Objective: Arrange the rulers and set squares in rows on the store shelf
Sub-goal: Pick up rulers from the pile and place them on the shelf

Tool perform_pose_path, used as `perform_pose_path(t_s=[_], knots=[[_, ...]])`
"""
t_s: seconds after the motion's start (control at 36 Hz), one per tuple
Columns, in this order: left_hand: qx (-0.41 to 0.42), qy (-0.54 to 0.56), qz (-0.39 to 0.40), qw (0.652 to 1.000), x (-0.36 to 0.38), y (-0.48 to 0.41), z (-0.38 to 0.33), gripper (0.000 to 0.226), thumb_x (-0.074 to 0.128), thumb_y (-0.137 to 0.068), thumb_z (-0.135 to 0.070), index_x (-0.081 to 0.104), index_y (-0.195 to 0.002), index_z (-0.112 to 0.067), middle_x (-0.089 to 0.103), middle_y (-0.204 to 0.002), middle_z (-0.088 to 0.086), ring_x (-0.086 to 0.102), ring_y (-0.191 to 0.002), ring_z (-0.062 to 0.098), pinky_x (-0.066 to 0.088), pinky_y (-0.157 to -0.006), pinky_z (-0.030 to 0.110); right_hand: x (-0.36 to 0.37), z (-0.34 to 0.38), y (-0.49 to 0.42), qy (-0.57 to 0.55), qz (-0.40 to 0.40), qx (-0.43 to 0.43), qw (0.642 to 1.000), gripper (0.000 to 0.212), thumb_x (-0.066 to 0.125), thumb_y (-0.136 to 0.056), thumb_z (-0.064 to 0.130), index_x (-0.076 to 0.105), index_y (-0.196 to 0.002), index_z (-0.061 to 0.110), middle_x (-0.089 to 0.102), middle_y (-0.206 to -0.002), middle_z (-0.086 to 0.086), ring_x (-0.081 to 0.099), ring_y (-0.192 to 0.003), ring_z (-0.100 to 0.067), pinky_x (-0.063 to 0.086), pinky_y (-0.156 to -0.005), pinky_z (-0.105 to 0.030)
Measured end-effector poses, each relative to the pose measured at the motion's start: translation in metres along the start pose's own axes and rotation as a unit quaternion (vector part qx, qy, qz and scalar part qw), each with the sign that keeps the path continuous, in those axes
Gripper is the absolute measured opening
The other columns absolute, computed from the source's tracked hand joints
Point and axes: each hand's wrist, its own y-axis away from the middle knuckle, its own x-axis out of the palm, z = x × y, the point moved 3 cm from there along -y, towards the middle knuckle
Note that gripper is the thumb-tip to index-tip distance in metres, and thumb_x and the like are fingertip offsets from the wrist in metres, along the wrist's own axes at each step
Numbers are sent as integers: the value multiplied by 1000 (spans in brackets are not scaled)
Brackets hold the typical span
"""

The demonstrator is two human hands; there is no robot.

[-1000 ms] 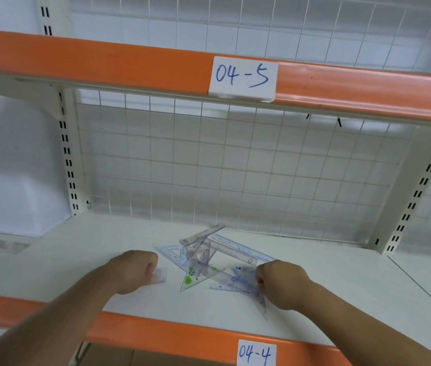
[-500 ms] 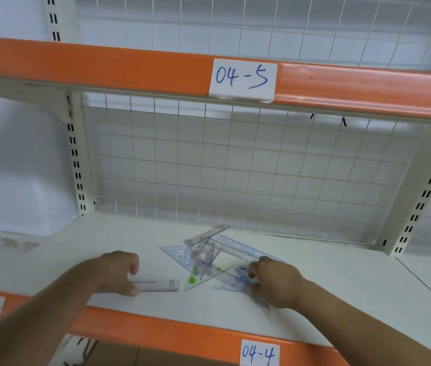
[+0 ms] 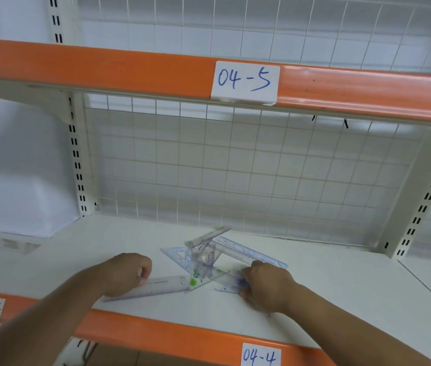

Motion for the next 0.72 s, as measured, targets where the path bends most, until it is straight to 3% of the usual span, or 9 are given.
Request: perform_pose_path(t_s=[0.17, 0.25, 0.33, 0.42, 0.53, 0.61, 0.72], knots=[[-9, 20, -4, 1000, 2, -6, 1, 34, 47, -92, -5, 51, -71, -31, 49, -80, -14, 43, -64, 2, 33, -52, 7, 0, 0, 0, -24, 1, 2, 1000, 37, 43, -96, 39, 54, -124, 17, 54, -124, -7, 54, -113, -26, 46, -88, -33], [-5, 28, -3, 1000, 3, -6, 2, 34, 50, -93, -10, 53, -70, -35, 53, -91, -10, 49, -80, 5, 36, -64, 10, 0, 0, 1, -23, -5, -1, 1000, 35, 40, -97, 37, 57, -121, 18, 55, -122, -8, 55, -112, -27, 45, -87, -32], [-5, 41, 8, 999, 1, -4, 0, 15, 53, -95, -24, 64, -87, -30, 56, -95, -11, 51, -88, 5, 37, -69, 12, 1, 1, 0, -2, -5, -3, 1000, 38, 38, -97, 37, 59, -120, 16, 56, -122, -9, 54, -113, -28, 45, -87, -32], [-3, 76, 21, 997, 0, -3, 0, 15, 58, -92, -39, 67, -91, -28, 59, -87, -13, 54, -81, 6, 40, -68, 14, 1, 3, -1, 6, 0, 0, 1000, 38, 41, -96, 38, 60, -118, 14, 57, -120, -10, 54, -112, -28, 44, -85, -31], [-5, 126, 59, 990, 1, 1, 4, 26, 73, -76, -39, 68, -89, -18, 51, -73, -8, 48, -66, 8, 37, -63, 20, 0, 2, -1, -3, 1, 6, 1000, 37, 42, -96, 36, 60, -119, 15, 58, -121, -9, 55, -112, -27, 45, -86, -31], [7, 82, 49, 995, 2, 0, 6, 14, 70, -80, -29, 68, -93, -24, 57, -86, -7, 52, -76, 9, 41, -72, 22, -1, 3, -1, -9, 2, 11, 1000, 35, 43, -95, 35, 61, -118, 16, 58, -121, -8, 55, -112, -26, 46, -87, -31], [1, 56, 26, 998, 3, 1, 7, 40, 72, -82, -28, 60, -120, -27, 50, -101, -14, 51, -92, 4, 44, -89, 19, -3, 3, 0, -3, 3, 16, 1000, 34, 44, -94, 34, 59, -118, 16, 57, -122, -7, 54, -114, -26, 45, -85, -30]])
